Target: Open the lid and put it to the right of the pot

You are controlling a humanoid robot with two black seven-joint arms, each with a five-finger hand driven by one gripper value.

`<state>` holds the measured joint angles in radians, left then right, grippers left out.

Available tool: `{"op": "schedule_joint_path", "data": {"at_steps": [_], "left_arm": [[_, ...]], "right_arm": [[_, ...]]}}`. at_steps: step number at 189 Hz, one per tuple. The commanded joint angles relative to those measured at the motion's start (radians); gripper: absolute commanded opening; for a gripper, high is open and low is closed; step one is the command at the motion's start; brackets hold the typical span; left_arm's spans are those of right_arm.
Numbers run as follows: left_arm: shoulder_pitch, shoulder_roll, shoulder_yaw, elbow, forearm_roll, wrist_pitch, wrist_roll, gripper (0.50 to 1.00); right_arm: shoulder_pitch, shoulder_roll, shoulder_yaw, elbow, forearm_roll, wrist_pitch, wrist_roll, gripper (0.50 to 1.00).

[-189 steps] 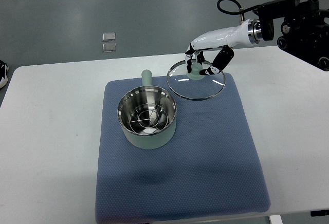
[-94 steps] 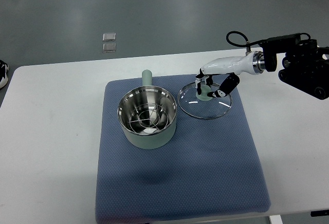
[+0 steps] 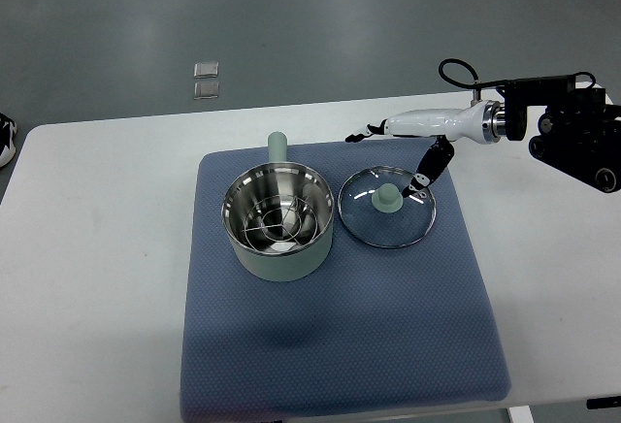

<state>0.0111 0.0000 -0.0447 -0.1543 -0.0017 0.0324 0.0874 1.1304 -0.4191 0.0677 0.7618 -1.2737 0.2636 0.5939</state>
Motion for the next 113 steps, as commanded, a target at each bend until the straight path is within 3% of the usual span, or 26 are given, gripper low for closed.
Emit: {"op": "schedule_joint_path", "data": {"at_steps": [1,10,47,69,74,113], "left_arm": [[0.000,0.000,0.000,-0.001,0.000,0.000,0.000,1.000],[0.000,0.000,0.000,-0.001,0.000,0.000,0.000,1.000],[0.000,0.000,0.000,-0.001,0.000,0.000,0.000,1.000],[0.001,0.000,0.000,-0.001,0.000,0.000,0.000,1.000],[0.001,0.000,0.000,-0.001,0.000,0.000,0.000,1.000],[0.001,0.000,0.000,-0.001,0.000,0.000,0.000,1.000]], "right_arm": [[-0.026,0.006,0.035,-0.056,0.177,0.012,-0.023,0.924],[-0.038,0.013,0.044,-0.085,0.284,0.014,-0.069,0.924],[-0.073,0.097,0.089,-0.191,0.856,0.068,-0.399,0.930],[-0.103,0.114,0.112,-0.225,1.010,0.077,-0.441,0.930],[-0.115,0.132,0.127,-0.256,1.137,0.091,-0.451,0.930],[-0.153,0.174,0.222,-0.265,1.352,0.158,-0.511,0.930]]}}
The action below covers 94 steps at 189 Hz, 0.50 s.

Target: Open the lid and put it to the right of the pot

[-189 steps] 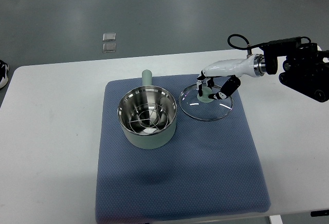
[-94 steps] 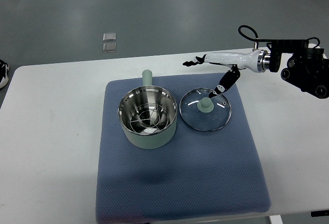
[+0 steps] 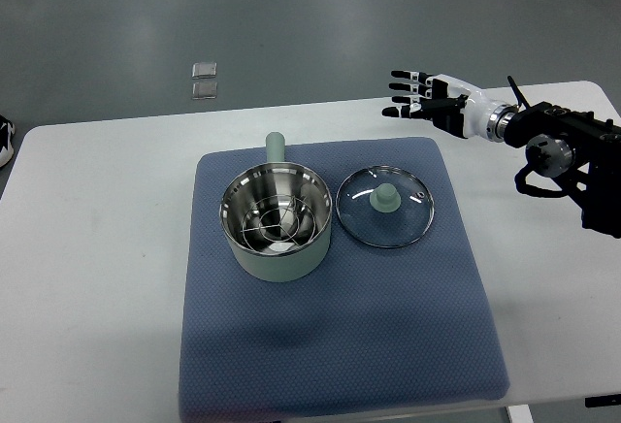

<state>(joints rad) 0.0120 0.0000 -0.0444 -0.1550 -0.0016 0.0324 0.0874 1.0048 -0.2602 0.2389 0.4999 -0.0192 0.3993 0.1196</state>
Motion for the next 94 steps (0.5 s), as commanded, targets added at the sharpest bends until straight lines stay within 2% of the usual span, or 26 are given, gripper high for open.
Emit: {"op": "schedule_joint_path", "data": {"at_steps": [1,76,94], "left_arm": [[0.000,0.000,0.000,0.000,0.000,0.000,0.000,1.000],[0.000,0.000,-0.002,0.000,0.000,0.000,0.000,1.000],[0.000,0.000,-0.002,0.000,0.000,0.000,0.000,1.000]], "right_arm": [[-0.028,0.015,0.051,-0.003,0.097,0.023,-0.037,0.930],[-0.095,0.039,0.192,0.000,0.125,0.033,-0.025,0.930],[-0.100,0.039,0.195,0.002,0.124,0.062,-0.025,0.930]]}}
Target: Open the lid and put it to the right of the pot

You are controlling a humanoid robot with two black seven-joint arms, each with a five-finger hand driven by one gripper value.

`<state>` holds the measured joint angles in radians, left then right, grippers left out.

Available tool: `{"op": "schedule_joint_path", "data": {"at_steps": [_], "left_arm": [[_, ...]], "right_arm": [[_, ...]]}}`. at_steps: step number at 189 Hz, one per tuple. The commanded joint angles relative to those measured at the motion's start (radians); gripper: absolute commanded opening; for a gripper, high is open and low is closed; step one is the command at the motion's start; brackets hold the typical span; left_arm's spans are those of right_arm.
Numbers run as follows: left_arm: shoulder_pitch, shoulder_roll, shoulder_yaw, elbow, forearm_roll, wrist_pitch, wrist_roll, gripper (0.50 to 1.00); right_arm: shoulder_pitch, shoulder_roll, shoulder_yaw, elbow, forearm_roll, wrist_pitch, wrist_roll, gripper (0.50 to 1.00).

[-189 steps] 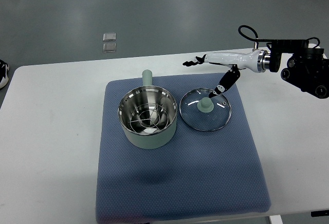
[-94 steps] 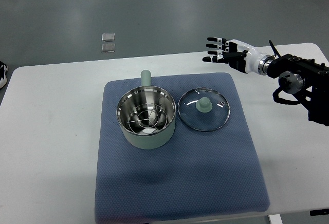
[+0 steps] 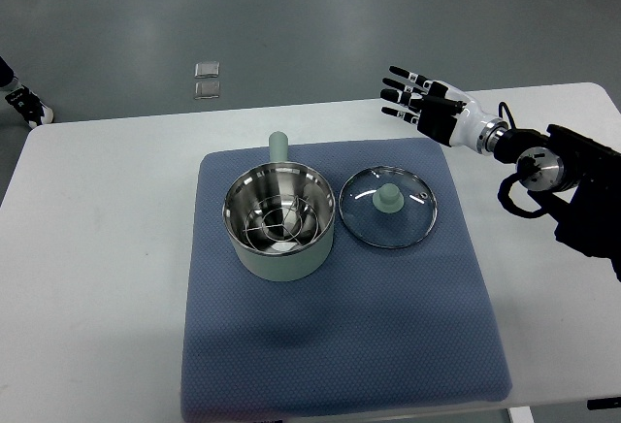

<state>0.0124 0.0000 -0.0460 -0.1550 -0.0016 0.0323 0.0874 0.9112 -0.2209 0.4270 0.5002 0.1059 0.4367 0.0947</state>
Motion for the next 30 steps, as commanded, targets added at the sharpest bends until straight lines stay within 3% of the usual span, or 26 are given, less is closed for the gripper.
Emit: {"op": "schedule_joint_path", "data": {"at_steps": [1,30], "left_arm": [[0.000,0.000,0.000,0.000,0.000,0.000,0.000,1.000],[0.000,0.000,0.000,0.002,0.000,0.001,0.000,1.000]], "right_arm": [[-0.008,0.000,0.009,0.001,-0.002,0.031,0.000,0.930],[-0.008,-0.005,0.010,0.001,-0.002,0.088,0.000,0.930]]}}
